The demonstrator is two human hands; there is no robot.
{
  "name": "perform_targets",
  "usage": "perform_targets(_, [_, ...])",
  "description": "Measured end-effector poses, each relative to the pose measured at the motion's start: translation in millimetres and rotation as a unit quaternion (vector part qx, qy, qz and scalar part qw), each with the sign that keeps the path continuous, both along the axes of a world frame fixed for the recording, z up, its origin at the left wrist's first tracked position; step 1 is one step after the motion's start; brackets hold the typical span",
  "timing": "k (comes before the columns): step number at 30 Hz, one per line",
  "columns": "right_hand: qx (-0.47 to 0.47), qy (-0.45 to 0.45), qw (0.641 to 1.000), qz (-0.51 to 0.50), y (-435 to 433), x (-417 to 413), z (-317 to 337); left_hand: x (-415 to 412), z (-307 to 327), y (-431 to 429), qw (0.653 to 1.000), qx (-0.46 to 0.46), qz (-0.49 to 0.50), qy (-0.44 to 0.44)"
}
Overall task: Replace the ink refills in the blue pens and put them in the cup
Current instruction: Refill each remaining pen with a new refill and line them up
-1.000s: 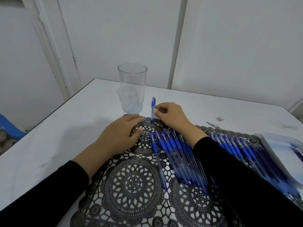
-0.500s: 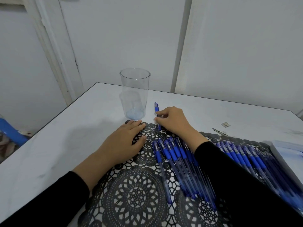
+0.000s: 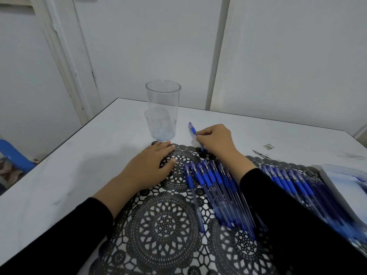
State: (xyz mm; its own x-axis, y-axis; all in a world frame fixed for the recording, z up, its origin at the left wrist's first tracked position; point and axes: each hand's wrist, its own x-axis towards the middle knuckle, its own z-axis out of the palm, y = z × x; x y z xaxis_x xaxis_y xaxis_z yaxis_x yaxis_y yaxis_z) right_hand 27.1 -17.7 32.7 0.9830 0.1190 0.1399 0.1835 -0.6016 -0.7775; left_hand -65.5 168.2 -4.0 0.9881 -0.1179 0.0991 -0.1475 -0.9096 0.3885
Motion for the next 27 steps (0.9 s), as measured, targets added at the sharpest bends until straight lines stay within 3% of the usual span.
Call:
perform_targets(4, [0.146,0.046,0.988,-0.004,-20.1,-32.4,9.7,-7.5,8.5,-4.7,0.995,-0.046,0.002,-0.087])
perform_targets(7, [0.234,0.044,0.971,0.030,-32.3,-69.6,16.3,-19.4,24.3,-29.3,0.968,-0.213,0.033,-0.128])
perform_targets(10, [0.269,0.026,0.962,0.041,-41.7,-101.4,15.7,-32.3,34.5,-61.4,0.940,-0.328,0.020,-0.095])
perform_targets(17, [0.294,-0.004,0.955,0.025,-58.5,-142.9,1.6,-49.8,42.1,-96.7,0.878,-0.466,-0.017,-0.108])
perform_targets(24, [0.308,-0.017,0.950,0.042,-78.3,-151.4,9.9,-54.4,46.2,-98.4,0.838,-0.524,-0.006,-0.152])
perform_targets(27, [0.277,-0.065,0.958,0.036,-90.7,-141.6,15.6,-58.6,45.6,-82.4,0.879,-0.457,-0.055,-0.123])
